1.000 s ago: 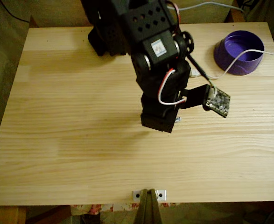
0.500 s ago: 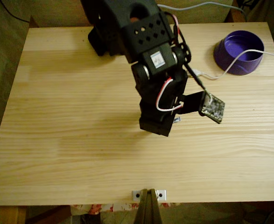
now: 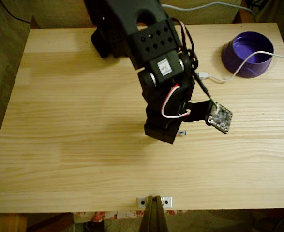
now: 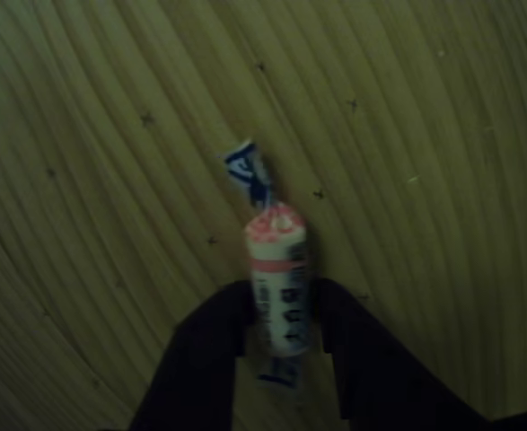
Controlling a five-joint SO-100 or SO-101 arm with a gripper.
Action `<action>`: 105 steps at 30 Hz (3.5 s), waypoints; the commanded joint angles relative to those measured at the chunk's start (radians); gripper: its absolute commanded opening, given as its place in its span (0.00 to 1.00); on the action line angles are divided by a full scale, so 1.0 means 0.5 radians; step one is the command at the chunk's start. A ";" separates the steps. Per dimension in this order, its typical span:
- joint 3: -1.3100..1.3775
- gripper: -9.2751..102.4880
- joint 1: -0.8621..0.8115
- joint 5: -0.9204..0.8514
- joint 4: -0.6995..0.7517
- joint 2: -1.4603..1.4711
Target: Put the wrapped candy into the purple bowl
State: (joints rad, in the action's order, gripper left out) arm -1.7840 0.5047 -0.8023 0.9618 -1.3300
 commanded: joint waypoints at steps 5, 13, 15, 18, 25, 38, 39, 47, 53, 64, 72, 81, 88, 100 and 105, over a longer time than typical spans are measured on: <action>0.095 0.08 0.021 0.037 0.003 -0.031; 0.310 0.08 -0.009 0.377 0.147 -0.310; 0.405 0.08 -0.012 0.528 0.184 -0.408; 0.528 0.09 -0.006 0.755 0.215 -0.565; 0.871 0.09 0.172 0.966 0.331 -0.813; 1.356 0.08 0.890 0.994 0.565 -0.859; 1.356 0.08 0.951 0.997 0.571 -0.853; 1.353 0.08 1.331 1.101 0.592 -0.617; 1.279 0.09 1.543 1.206 0.537 -0.451; 1.000 0.09 1.770 1.374 0.387 -0.227; 0.792 0.09 1.832 1.378 0.282 -0.150; 0.742 0.09 1.813 1.344 0.196 -0.052; 0.752 0.09 1.835 1.325 0.178 -0.025; 0.954 0.16 1.868 1.310 0.187 0.135; 1.006 0.25 1.871 1.316 0.196 0.144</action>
State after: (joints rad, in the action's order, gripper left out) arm -1.3698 1.4297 -0.1411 1.0692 -1.2318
